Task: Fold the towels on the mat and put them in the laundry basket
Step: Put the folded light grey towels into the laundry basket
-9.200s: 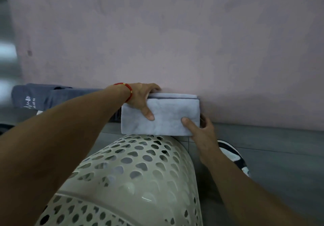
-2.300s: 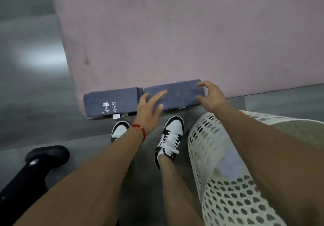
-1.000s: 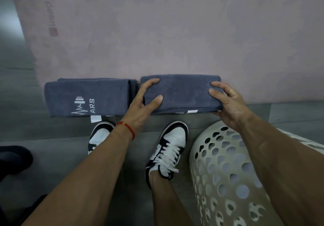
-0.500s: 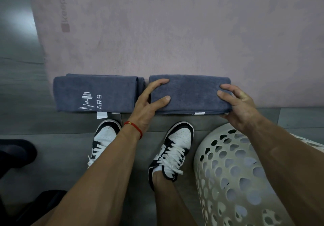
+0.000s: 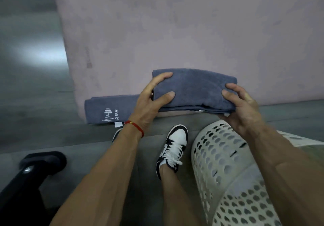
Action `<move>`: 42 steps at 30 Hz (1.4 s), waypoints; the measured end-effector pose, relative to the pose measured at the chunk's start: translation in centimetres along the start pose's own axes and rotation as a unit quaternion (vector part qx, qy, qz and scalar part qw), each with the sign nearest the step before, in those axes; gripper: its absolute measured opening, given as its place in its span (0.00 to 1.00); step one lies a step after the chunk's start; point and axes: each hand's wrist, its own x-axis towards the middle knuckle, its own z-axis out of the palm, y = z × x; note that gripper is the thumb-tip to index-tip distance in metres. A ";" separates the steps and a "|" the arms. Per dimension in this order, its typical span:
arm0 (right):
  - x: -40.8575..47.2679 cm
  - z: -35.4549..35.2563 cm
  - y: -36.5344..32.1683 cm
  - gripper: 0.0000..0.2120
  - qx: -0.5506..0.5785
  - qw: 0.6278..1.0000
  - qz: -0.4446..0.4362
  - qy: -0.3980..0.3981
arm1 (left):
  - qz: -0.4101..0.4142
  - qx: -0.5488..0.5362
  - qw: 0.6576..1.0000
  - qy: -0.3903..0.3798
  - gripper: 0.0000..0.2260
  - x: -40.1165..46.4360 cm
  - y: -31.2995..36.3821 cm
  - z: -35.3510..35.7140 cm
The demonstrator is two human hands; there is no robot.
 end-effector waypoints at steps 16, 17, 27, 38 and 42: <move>-43.7 -10.4 -10.6 0.13 0.130 0.979 -0.064 0.146 | -0.081 -0.011 0.970 -0.230 0.26 -24.7 28.3 10.3; -45.4 -11.6 -9.9 0.13 0.143 0.974 -0.064 0.164 | -0.078 0.002 0.966 -0.246 0.26 -26.0 28.6 11.6; -39.4 -24.8 4.0 0.41 0.177 0.970 -0.024 0.165 | -0.118 0.112 0.968 -0.191 0.25 -29.2 15.6 22.1; -15.9 -33.0 16.4 0.09 0.208 0.965 -0.071 0.147 | -0.098 0.117 0.975 -0.161 0.24 -13.9 -6.6 29.0; -8.3 -32.4 19.1 0.08 0.232 0.956 -0.093 0.153 | -0.075 0.126 0.979 -0.144 0.24 -8.3 -12.2 28.6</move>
